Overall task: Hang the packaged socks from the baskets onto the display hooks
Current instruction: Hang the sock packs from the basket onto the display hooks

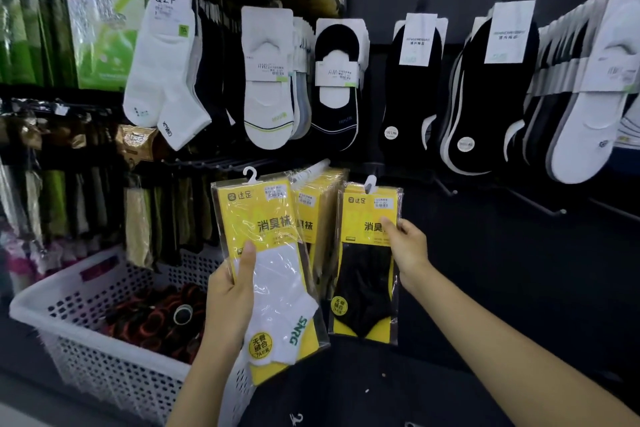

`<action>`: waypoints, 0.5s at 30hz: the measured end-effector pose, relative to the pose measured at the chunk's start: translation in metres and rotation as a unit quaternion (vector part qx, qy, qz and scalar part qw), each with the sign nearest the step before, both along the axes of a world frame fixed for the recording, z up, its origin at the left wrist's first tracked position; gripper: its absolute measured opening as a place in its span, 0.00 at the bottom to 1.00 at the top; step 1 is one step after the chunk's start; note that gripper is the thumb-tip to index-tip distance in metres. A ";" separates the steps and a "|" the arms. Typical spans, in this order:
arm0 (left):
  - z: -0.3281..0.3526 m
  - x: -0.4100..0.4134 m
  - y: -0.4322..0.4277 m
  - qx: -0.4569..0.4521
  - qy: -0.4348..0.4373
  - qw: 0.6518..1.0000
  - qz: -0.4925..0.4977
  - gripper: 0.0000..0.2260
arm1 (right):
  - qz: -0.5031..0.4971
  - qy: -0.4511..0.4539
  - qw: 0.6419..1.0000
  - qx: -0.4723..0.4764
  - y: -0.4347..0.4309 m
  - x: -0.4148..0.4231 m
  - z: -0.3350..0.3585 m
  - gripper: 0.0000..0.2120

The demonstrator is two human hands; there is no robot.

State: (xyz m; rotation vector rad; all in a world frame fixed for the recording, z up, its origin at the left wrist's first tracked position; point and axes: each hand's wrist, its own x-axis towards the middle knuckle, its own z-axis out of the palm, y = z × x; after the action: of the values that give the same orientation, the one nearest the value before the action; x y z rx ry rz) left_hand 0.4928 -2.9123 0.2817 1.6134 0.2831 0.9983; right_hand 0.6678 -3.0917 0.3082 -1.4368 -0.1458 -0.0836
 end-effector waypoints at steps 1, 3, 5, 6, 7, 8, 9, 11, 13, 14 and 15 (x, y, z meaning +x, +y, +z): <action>-0.001 0.001 0.000 -0.002 0.002 1.000 -0.001 0.23 | -0.013 0.015 1.000 0.002 0.001 0.005 -0.003 0.06; -0.002 0.002 0.001 -0.013 0.006 1.000 -0.010 0.24 | -0.049 0.045 0.998 -0.006 0.001 0.014 -0.009 0.11; -0.002 0.002 0.000 -0.020 0.009 1.000 -0.021 0.23 | -0.088 0.067 0.994 -0.025 -0.002 0.020 -0.018 0.13; -0.002 0.002 -0.001 -0.020 0.010 0.999 -0.023 0.24 | -0.106 0.079 0.991 -0.029 -0.005 0.021 -0.024 0.11; -0.002 0.003 -0.002 -0.019 0.012 0.999 -0.025 0.24 | -0.123 0.093 0.988 -0.027 -0.008 0.020 -0.029 0.09; -0.003 0.003 -0.004 -0.018 0.012 0.999 -0.028 0.24 | -0.135 0.106 0.985 -0.024 -0.012 0.018 -0.034 0.08; -0.003 0.003 -0.005 -0.018 0.011 0.999 -0.031 0.24 | -0.139 0.112 0.984 -0.023 -0.015 0.016 -0.038 0.07; -0.004 0.004 -0.008 -0.019 0.010 0.999 -0.042 0.24 | -0.118 0.101 0.988 -0.025 -0.020 0.007 -0.042 0.08; -0.004 0.005 -0.011 -0.027 0.008 0.998 -0.057 0.24 | -0.066 0.075 0.995 -0.020 -0.021 -0.008 -0.038 0.11; -0.004 0.006 -0.014 -0.034 0.005 0.997 -0.068 0.24 | -0.033 0.059 0.998 -0.019 -0.021 -0.018 -0.034 0.11; -0.005 0.007 -0.016 -0.038 0.001 0.996 -0.081 0.25 | 0.005 0.044 0.999 -0.019 -0.018 -0.029 -0.029 0.10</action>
State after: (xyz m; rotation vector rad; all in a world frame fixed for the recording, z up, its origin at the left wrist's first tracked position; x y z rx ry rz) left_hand 0.5000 -2.9286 0.2769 1.5428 0.1851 0.8530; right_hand 0.6390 -3.1100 0.2795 -1.4744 -0.0831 -0.0104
